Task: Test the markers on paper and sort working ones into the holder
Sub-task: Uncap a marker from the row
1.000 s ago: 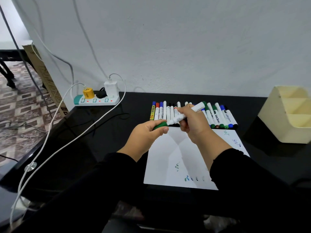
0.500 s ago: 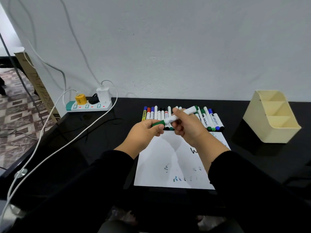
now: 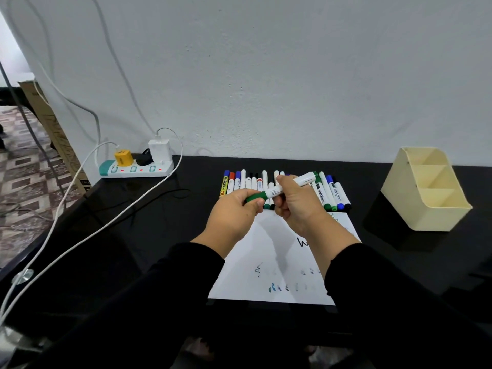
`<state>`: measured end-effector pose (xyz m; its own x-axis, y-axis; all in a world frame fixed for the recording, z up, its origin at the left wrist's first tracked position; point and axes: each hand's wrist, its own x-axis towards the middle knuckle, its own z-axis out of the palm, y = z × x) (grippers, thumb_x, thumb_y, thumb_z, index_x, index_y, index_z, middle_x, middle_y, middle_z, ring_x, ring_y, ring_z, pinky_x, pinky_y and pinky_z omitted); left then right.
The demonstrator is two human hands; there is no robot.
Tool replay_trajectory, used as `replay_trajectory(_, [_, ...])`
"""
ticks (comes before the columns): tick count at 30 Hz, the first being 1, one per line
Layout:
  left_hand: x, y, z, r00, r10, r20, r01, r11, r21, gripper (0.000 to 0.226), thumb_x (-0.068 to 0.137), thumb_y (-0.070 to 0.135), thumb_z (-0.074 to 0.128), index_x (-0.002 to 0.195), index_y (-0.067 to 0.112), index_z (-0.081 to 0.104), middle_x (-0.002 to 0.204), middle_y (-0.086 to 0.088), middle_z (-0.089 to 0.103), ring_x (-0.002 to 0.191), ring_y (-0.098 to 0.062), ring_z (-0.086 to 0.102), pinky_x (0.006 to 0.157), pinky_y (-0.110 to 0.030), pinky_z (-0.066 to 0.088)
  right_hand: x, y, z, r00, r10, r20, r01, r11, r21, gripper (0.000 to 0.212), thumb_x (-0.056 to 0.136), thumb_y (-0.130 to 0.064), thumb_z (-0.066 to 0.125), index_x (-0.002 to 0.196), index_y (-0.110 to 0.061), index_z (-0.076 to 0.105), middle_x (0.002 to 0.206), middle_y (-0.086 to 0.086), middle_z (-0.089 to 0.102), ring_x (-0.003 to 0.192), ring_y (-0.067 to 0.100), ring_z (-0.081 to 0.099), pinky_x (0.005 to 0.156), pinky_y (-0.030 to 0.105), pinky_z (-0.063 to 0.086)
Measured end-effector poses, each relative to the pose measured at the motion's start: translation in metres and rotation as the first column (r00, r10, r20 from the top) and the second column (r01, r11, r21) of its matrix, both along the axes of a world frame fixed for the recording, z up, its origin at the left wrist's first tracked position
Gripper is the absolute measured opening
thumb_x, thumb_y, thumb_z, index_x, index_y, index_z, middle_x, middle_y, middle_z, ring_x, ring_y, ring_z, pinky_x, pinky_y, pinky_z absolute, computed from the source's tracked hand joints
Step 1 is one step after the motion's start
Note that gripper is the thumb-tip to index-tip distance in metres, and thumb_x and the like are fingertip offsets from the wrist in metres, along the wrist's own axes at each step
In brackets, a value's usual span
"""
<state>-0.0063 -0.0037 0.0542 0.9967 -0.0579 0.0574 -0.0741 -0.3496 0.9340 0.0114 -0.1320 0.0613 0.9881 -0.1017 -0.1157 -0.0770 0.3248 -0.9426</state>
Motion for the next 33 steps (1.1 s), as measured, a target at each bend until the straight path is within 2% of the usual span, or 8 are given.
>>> replay_trajectory(7, [0.003, 0.011, 0.002, 1.0, 0.017, 0.002, -0.018, 0.995, 0.094, 0.019, 0.094, 0.021, 0.055, 0.11, 0.017, 0.063, 0.09, 0.0, 0.065, 0.083, -0.016, 0.057, 0.069, -0.022, 0.046, 0.0, -0.002, -0.008, 0.994, 0.087, -0.063, -0.086, 0.996, 0.018, 0.026, 0.093, -0.022, 0.059, 0.07, -0.012, 0.053, 0.05, 0.001, 0.049, 0.043, 0.008, 0.036, 0.039, 0.018, 0.028])
replay_trajectory(11, [0.004, 0.016, 0.002, 0.991, 0.108, 0.073, -0.124, 0.958, 0.257, 0.027, 0.095, 0.025, 0.053, 0.119, 0.017, 0.059, 0.093, 0.003, 0.059, 0.072, -0.01, 0.051, 0.056, -0.017, 0.039, 0.002, -0.007, -0.011, 0.981, -0.179, -0.071, 0.183, 0.981, 0.059, 0.033, 0.083, -0.014, 0.072, 0.104, -0.012, 0.047, 0.073, 0.007, 0.055, 0.053, 0.011, 0.04, 0.048, 0.019, 0.037])
replay_trajectory(14, [0.003, 0.017, 0.001, 0.989, 0.124, 0.075, -0.141, 0.943, 0.302, 0.03, 0.094, 0.03, 0.052, 0.121, 0.017, 0.058, 0.089, 0.003, 0.058, 0.067, -0.009, 0.049, 0.055, -0.019, 0.039, -0.001, -0.01, -0.01, 0.972, -0.218, 0.092, 0.236, 0.926, -0.297, 0.046, 0.083, -0.012, 0.071, 0.119, -0.022, 0.044, 0.082, 0.003, 0.057, 0.063, 0.01, 0.05, 0.06, 0.019, 0.042])
replay_trajectory(18, [0.0, 0.009, 0.006, 0.989, 0.086, 0.117, -0.12, 0.937, 0.328, 0.026, 0.093, 0.031, 0.054, 0.112, 0.018, 0.063, 0.07, 0.008, 0.053, 0.06, -0.009, 0.047, 0.053, -0.023, 0.038, -0.003, -0.005, -0.009, 0.935, 0.051, 0.351, 0.283, 0.492, -0.824, 0.03, 0.089, -0.011, 0.061, 0.118, -0.019, 0.062, 0.101, 0.002, 0.051, 0.077, 0.007, 0.05, 0.067, 0.016, 0.037])
replay_trajectory(22, [-0.001, 0.001, 0.015, 0.986, 0.058, 0.159, -0.105, 0.948, 0.3, 0.027, 0.091, 0.033, 0.056, 0.112, 0.019, 0.064, 0.076, 0.007, 0.059, 0.068, -0.009, 0.054, 0.06, -0.022, 0.043, -0.003, -0.002, -0.011, 0.886, 0.249, 0.392, 0.361, 0.163, -0.918, 0.023, 0.091, -0.011, 0.056, 0.114, -0.01, 0.06, 0.106, 0.008, 0.045, 0.088, 0.023, 0.049, 0.068, 0.028, 0.04])
replay_trajectory(25, [-0.003, 0.0, 0.013, 0.985, -0.037, 0.17, -0.002, 0.974, 0.227, 0.038, 0.091, 0.035, 0.057, 0.126, 0.021, 0.056, 0.114, 0.006, 0.063, 0.107, -0.01, 0.057, 0.092, -0.023, 0.044, 0.001, -0.007, -0.008, 0.9, 0.257, 0.353, 0.358, 0.028, -0.933, 0.02, 0.093, -0.01, 0.049, 0.111, -0.006, 0.054, 0.109, 0.011, 0.045, 0.079, 0.023, 0.042, 0.062, 0.029, 0.033])
replay_trajectory(29, [0.002, 0.01, -0.019, 0.981, -0.112, 0.161, -0.001, 0.818, 0.575, 0.054, 0.097, 0.044, 0.038, 0.145, 0.023, 0.03, 0.152, 0.004, 0.027, 0.14, -0.012, 0.023, 0.113, -0.03, 0.019, 0.008, -0.026, -0.006, 0.923, 0.125, 0.364, 0.35, 0.121, -0.929, 0.024, 0.089, -0.005, 0.05, 0.112, -0.005, 0.055, 0.113, 0.013, 0.045, 0.084, 0.029, 0.051, 0.066, 0.033, 0.042])
replay_trajectory(33, [0.005, 0.011, -0.054, 0.989, -0.143, -0.031, 0.109, 0.584, 0.804, 0.061, 0.098, 0.049, 0.023, 0.15, 0.019, 0.009, 0.158, -0.002, 0.0, 0.145, -0.017, -0.001, 0.116, -0.037, 0.001, 0.009, -0.056, -0.002, 0.913, 0.003, 0.408, 0.394, 0.251, -0.884, 0.024, 0.087, -0.003, 0.053, 0.11, -0.005, 0.058, 0.116, 0.012, 0.046, 0.087, 0.027, 0.054, 0.073, 0.034, 0.048])
